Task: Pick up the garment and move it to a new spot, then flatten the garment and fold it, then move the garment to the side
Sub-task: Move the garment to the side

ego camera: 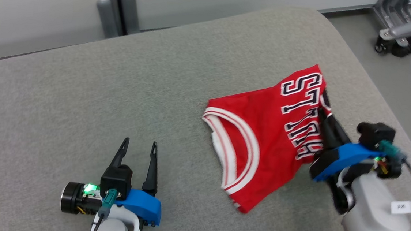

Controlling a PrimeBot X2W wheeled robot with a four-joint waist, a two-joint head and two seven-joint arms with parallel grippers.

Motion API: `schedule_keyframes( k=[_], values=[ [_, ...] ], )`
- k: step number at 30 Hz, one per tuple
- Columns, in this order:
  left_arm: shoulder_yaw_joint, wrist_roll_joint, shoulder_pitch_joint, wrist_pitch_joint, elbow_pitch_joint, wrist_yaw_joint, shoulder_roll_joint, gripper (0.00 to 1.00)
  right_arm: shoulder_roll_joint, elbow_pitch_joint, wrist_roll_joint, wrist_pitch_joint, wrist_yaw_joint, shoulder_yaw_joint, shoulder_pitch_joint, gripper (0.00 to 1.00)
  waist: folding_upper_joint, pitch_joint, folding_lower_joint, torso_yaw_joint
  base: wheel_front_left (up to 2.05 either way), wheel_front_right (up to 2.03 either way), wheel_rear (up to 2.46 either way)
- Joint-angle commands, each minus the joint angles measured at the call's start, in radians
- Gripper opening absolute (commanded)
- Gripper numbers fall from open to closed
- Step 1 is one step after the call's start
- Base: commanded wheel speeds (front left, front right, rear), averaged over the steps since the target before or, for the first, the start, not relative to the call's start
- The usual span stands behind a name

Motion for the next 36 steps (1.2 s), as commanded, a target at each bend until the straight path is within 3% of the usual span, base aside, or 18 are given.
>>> schedule_keyframes(
  k=[1,6,13,18,19,20,23,26,33,36],
  values=[
    [0.007,0.013,-0.013,-0.003,0.002,-0.006,0.001,1.0,-0.025,0.027,-0.026,0.0,0.0,-0.031,-0.046,0.0,-0.0001,0.044,0.0,0.058,0.0,0.0,0.0],
    [0.024,0.031,-0.019,-0.003,0.0,-0.007,0.001,1.0,-0.121,0.131,-0.138,-0.001,0.0,-0.143,-0.148,0.0,-0.0001,0.074,0.0,0.133,0.0,0.0,0.0],
    [0.037,0.041,-0.027,-0.003,-0.015,-0.013,0.001,1.0,-0.304,0.277,-0.361,-0.001,0.0,-0.397,-0.244,0.0,-0.0001,0.111,0.0,0.226,0.0,0.0,0.0],
    [0.035,0.038,-0.033,-0.003,-0.021,-0.008,0.001,1.0,-0.357,0.297,-0.518,-0.001,0.0,-0.582,-0.255,0.0,-0.0001,0.125,0.0,0.258,0.0,0.0,0.0],
    [0.036,0.039,-0.034,-0.003,-0.021,-0.008,0.001,1.0,-0.358,0.282,-0.549,-0.001,0.0,-0.621,-0.256,0.49,-0.0001,0.126,0.0,0.262,0.0,0.0,0.0],
    [0.036,0.041,-0.035,-0.002,-0.021,-0.007,0.001,1.0,-0.351,0.274,-0.578,-0.001,0.0,-0.658,-0.254,1.0,-0.0001,0.127,0.0,0.265,0.0,0.0,0.0],
    [0.041,0.041,-0.039,-0.003,-0.021,-0.002,0.001,1.0,-0.305,0.212,-0.638,0.0,0.0,-0.735,-0.271,1.0,-0.0001,0.126,0.0,0.269,0.0,0.0,0.0],
    [0.05,0.029,-0.04,-0.003,-0.023,0.006,0.001,1.0,-0.226,0.132,-0.637,-0.001,0.0,-0.735,-0.288,1.0,-0.0001,0.114,0.0,0.272,0.0,0.0,0.0],
    [0.087,0.008,-0.013,-0.002,-0.042,0.039,0.001,1.0,-0.063,-0.08,-0.45,0.0,0.0,-0.503,-0.188,1.0,-0.0001,0.059,0.0,0.298,0.0,0.0,0.0],
    [0.113,0.002,0.001,-0.003,-0.049,0.048,0.001,1.0,-0.028,-0.17,-0.357,0.0,0.0,-0.419,-0.106,1.0,-0.0001,0.027,0.0,0.321,0.0,0.0,0.0]
  ],
)
